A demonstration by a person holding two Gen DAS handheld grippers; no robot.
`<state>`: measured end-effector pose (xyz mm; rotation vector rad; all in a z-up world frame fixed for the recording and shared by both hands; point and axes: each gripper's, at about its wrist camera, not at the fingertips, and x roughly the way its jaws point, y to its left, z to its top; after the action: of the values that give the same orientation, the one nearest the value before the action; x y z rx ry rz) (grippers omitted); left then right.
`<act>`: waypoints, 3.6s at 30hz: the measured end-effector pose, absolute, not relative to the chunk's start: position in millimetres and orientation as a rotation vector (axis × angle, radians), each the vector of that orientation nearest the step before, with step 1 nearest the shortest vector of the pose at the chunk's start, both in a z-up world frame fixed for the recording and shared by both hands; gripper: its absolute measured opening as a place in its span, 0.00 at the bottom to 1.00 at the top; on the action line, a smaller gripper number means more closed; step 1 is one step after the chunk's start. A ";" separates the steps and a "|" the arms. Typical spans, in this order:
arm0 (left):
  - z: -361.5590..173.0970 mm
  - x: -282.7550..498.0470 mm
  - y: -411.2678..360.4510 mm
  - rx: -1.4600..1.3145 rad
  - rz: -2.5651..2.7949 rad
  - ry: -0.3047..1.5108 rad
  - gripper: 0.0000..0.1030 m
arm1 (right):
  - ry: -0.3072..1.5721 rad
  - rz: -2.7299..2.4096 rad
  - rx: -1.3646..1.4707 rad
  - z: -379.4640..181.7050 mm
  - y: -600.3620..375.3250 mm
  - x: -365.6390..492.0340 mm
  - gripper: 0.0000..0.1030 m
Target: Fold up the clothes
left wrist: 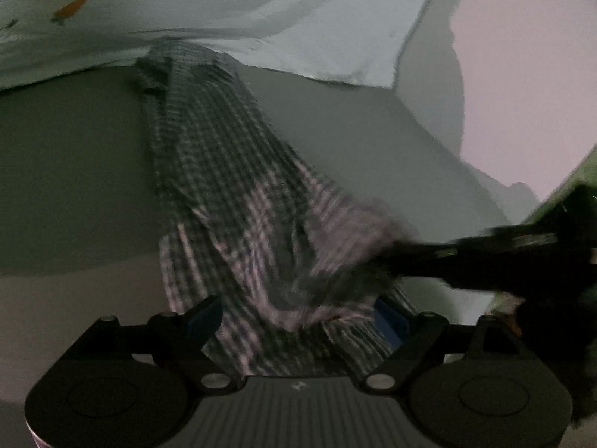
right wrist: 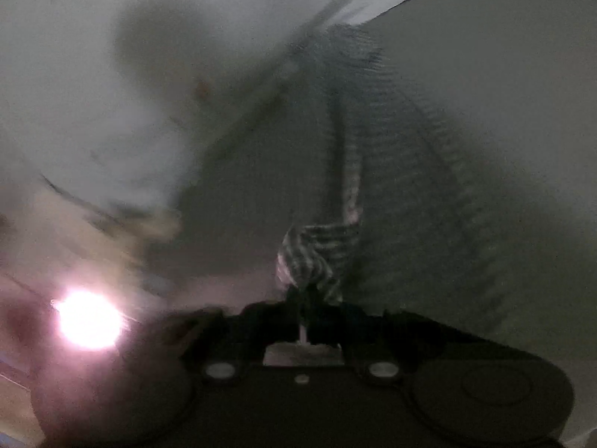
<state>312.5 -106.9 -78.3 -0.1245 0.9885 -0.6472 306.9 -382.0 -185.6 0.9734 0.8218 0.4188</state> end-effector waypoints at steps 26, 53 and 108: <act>-113.7 458.2 -116.5 -0.169 -0.433 0.937 0.57 | 0.720 0.244 0.378 -152.6 -380.6 487.8 0.16; -145.2 546.3 -131.6 -0.096 -0.240 1.029 0.18 | 0.932 0.187 0.350 -215.4 -360.1 678.6 0.22; -177.4 243.0 -67.6 -0.948 -0.179 1.142 0.78 | 1.030 0.354 0.699 -266.3 -470.5 286.2 0.51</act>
<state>243.0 -67.6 -177.4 -0.9475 1.1421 -0.1792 286.2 -470.5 -266.3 0.6990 1.0304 0.3537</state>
